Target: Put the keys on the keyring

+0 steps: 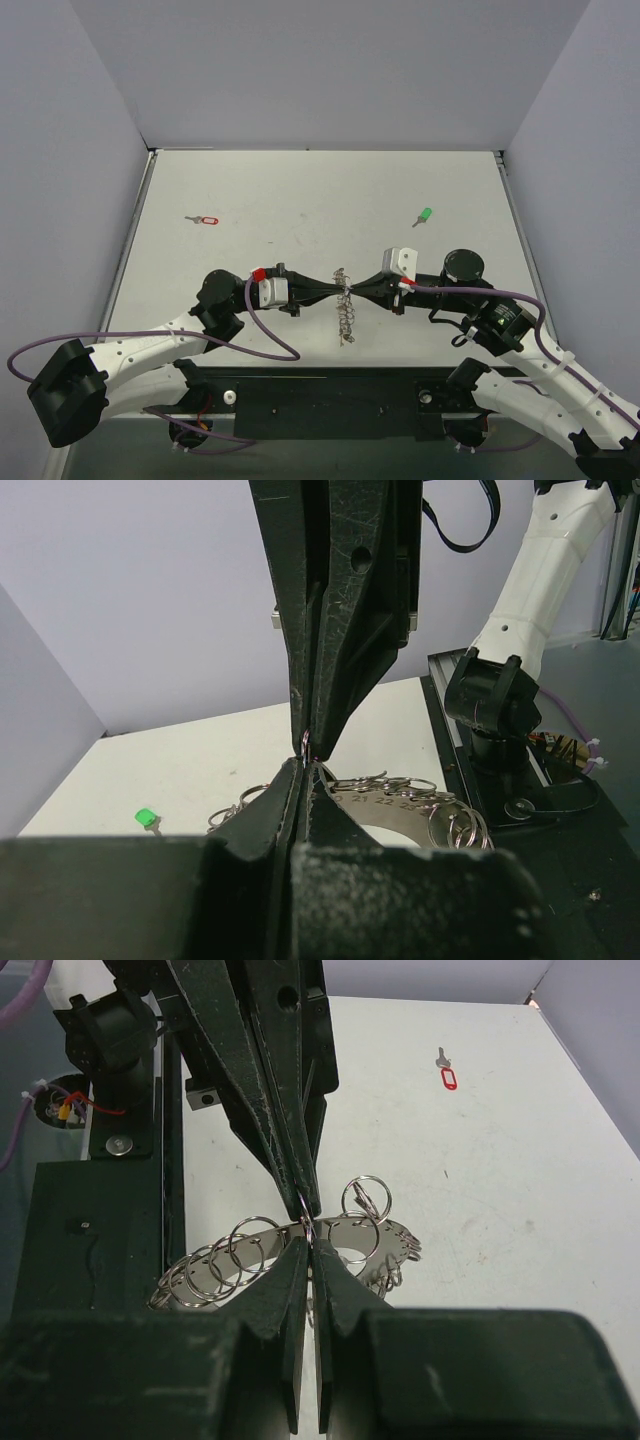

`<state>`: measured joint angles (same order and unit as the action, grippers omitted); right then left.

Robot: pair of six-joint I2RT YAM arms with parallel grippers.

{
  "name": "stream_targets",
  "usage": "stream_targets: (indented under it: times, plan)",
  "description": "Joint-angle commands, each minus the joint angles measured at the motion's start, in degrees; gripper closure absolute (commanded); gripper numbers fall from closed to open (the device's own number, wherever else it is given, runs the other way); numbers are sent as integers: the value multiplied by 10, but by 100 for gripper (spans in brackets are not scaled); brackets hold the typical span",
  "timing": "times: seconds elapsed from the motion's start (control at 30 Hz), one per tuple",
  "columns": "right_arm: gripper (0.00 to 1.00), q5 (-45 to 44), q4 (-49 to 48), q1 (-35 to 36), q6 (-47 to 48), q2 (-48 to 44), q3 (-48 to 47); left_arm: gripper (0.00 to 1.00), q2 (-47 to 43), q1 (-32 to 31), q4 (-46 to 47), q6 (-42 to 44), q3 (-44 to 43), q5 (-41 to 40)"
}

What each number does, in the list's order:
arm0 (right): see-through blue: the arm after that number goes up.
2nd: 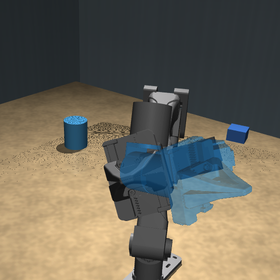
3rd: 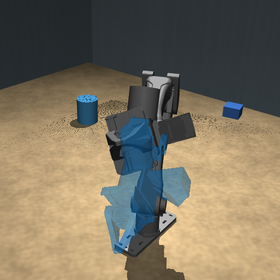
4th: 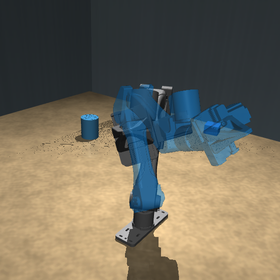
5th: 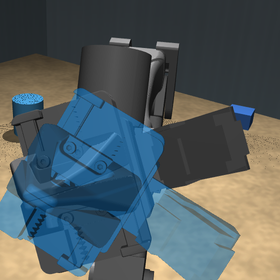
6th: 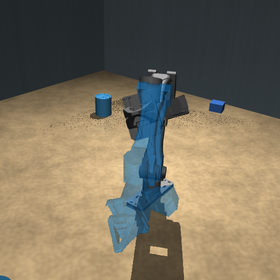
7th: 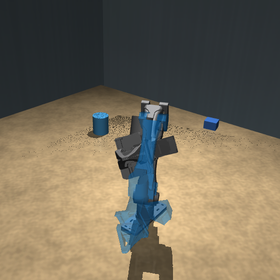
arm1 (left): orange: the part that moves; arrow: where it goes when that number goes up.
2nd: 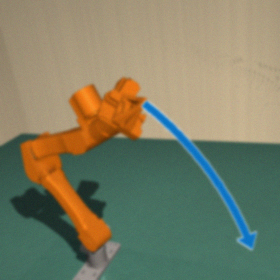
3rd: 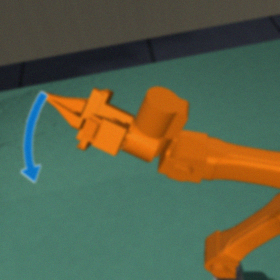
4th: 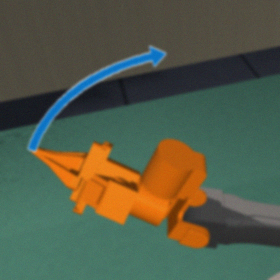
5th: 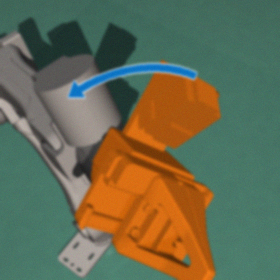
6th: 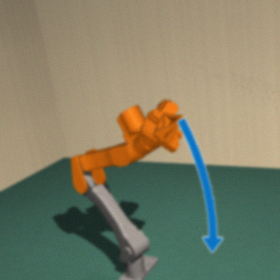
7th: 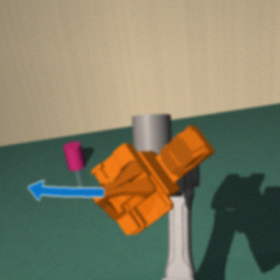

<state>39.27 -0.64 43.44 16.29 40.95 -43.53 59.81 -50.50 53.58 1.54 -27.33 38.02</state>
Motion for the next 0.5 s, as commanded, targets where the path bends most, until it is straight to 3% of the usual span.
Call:
stream_targets:
  times: [0.0, 0.47]
  plan:
    - [100, 5, -47, -3, -12, 6, 0, 100, -2, -3, 19, -4, -29, 13]
    - [100, 11, -57, -3, -23, 4, 0, 100, 0, -5, -15, 12, -38, 10]
